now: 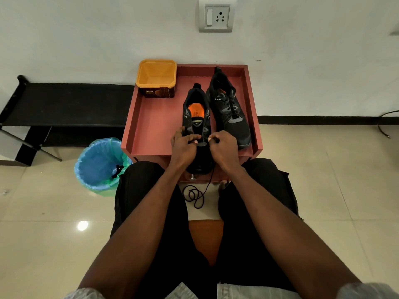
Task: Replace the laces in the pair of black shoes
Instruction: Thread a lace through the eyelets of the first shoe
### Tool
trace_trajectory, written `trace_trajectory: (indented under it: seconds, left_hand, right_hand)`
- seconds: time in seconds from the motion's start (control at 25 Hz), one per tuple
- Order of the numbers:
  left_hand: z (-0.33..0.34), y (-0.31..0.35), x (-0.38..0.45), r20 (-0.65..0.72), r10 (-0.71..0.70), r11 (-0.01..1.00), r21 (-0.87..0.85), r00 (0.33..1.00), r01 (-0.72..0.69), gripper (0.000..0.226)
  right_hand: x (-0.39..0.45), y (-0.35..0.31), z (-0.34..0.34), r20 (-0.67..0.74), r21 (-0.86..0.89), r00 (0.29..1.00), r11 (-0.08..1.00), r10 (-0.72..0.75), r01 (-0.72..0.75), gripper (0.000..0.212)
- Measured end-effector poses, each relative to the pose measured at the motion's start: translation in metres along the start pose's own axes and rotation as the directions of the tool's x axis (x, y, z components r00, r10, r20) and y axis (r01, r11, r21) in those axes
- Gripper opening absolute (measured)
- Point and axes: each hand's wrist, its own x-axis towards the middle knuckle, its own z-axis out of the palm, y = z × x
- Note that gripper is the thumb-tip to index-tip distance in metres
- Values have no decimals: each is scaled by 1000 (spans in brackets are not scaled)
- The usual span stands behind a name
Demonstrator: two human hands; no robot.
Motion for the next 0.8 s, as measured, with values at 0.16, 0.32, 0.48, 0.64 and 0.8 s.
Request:
trace_trajectory:
  seconds: [0.16,0.32,0.48,0.64,0.8]
  left_hand:
    - [2,-3,4,-3,-14,999,-45,1000,14,32]
    - [5,-11,11,21,-13,1000,-22,1000,13,26]
    - [7,-15,15,13,-16,999,-34,1000,17,25]
    - [7,-12,13,16,-20,1000,-8,1000,21,22]
    - [2,-4,8,16,-15,998,62,1000,14,21]
  right_hand:
    - [0,-1,-1,19,-72,999,996,-46,47,18]
    - [1,-2,3,40,-29,997,997,-66,67,19]
    - [5,2,5,64,32,997,999,-37,35,22]
    - [7,3,7,29,151,999,987,43,-47,10]
    - [9,7,8,71,129,997,991,38,-47,12]
